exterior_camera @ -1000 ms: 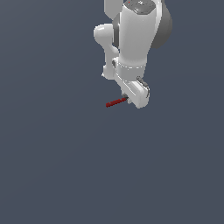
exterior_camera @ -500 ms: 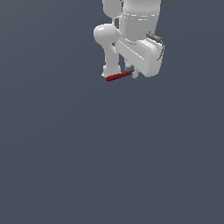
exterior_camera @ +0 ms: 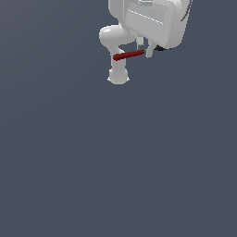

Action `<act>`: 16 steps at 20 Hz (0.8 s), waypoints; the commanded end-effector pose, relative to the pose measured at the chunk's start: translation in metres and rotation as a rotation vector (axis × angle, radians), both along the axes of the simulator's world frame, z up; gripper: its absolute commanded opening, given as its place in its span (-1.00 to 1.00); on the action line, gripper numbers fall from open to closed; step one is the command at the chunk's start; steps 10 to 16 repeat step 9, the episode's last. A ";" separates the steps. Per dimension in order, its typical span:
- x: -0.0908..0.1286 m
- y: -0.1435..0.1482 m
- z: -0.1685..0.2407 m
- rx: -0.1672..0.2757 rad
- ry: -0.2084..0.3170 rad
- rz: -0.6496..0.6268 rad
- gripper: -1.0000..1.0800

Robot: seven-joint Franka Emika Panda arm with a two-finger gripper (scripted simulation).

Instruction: Pick up the object and move it to a goal position.

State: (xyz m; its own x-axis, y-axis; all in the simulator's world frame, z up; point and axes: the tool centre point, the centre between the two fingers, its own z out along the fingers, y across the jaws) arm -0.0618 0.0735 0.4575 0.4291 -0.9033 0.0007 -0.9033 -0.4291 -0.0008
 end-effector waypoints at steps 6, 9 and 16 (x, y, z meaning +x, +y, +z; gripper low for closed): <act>-0.001 0.002 0.022 0.000 0.001 0.001 -1.00; -0.001 0.002 0.023 0.000 0.001 0.001 -1.00; -0.001 0.002 0.023 0.000 0.001 0.001 -1.00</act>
